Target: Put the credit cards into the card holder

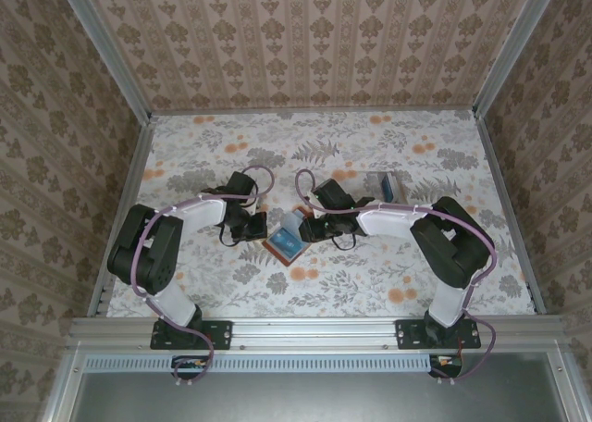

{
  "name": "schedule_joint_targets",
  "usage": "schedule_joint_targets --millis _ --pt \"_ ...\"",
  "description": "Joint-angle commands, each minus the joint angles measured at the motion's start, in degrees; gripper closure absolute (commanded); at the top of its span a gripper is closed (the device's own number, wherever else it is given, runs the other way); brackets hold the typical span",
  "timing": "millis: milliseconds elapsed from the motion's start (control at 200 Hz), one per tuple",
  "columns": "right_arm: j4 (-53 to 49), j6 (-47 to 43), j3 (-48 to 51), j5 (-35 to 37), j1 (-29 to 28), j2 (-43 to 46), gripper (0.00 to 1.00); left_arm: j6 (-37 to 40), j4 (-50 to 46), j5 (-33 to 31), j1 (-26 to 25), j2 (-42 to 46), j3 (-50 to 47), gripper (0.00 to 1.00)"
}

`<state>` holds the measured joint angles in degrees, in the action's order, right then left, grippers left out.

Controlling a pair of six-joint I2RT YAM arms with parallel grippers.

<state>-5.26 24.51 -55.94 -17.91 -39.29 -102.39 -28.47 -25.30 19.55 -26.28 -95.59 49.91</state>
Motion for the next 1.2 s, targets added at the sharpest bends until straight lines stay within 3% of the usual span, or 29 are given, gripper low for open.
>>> schedule_joint_targets --millis 0,155,375,695,845,990,1105,1190 --pt "1.2 -0.3 0.7 -2.8 -0.4 1.2 0.78 0.9 2.1 0.6 -2.3 -5.0 -1.8 1.00" --pt "1.4 -1.4 1.0 -4.5 -0.4 2.2 0.79 1.4 1.4 0.5 -2.5 -5.2 -1.3 1.00" --pt "3.6 -1.7 1.5 -10.5 -0.4 2.8 0.63 2.1 0.9 0.1 -2.2 -4.6 -1.6 1.00" --pt "8.5 -0.5 3.1 -20.3 -0.4 2.2 0.58 3.0 -0.9 1.1 -0.2 -1.0 -3.1 0.99" --pt "10.9 0.5 3.4 -24.9 -0.3 3.2 0.58 3.1 -2.4 2.4 2.5 2.8 -4.5 0.95" --pt "7.8 1.1 2.3 -20.8 0.7 9.5 0.55 3.3 -6.6 -2.1 0.5 4.7 -3.9 0.85" --pt "5.2 1.2 1.8 -17.0 3.9 14.3 0.55 1.4 -5.7 -0.8 -2.3 6.2 -4.5 0.67" --pt "1.0 -1.6 1.6 -11.0 6.5 18.6 0.54 0.4 -6.1 -2.3 -2.7 7.7 -4.5 0.61"
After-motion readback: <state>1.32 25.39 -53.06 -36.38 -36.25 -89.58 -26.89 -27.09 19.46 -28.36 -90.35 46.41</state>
